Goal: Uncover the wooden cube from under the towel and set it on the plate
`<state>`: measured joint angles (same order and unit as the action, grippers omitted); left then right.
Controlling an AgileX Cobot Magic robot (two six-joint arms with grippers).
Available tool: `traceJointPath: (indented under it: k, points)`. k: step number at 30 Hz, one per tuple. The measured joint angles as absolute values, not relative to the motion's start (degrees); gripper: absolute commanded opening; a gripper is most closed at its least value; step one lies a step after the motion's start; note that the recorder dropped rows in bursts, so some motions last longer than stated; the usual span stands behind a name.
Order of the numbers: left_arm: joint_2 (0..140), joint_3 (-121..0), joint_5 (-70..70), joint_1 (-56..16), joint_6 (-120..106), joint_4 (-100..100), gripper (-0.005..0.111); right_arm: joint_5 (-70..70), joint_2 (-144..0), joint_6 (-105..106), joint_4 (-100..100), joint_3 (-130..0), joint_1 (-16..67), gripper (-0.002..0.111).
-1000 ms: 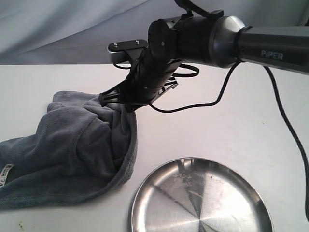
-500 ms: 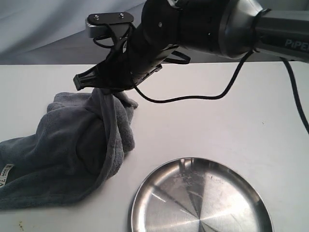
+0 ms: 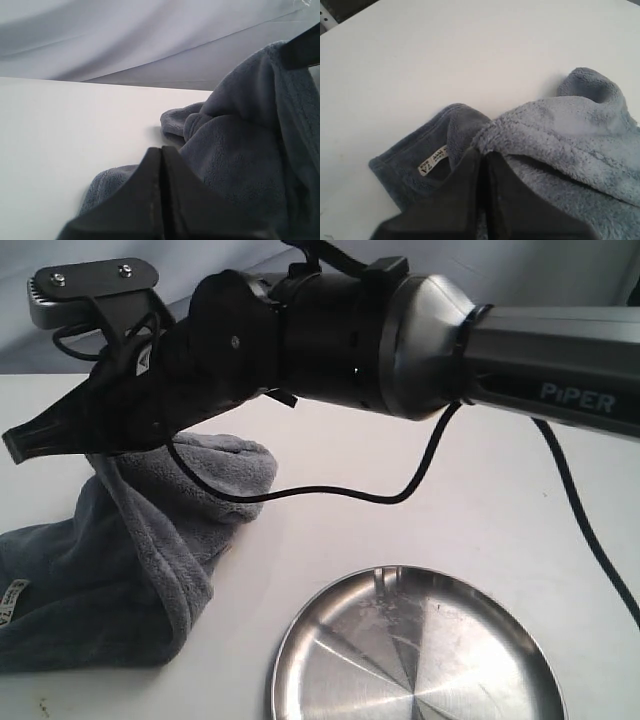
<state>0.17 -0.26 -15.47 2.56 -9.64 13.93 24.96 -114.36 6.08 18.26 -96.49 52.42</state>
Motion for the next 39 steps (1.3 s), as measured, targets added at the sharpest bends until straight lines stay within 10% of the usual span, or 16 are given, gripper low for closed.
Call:
traceJointPath:
  k: [17,29,39]
  points:
    - [0.17,-0.26,-15.47,2.56,-9.64,13.93,0.0,30.29,-114.36,35.3,41.11,-96.49,52.55,0.002]
    - [0.17,-0.26,-15.47,2.56,-9.64,13.93,0.0,30.29,-114.36,35.4,41.21,-96.49,52.55,0.067]
    - [0.17,-0.26,-15.47,2.56,-9.64,13.93,0.0,28.33,-114.36,23.07,39.92,-96.49,50.34,0.075]
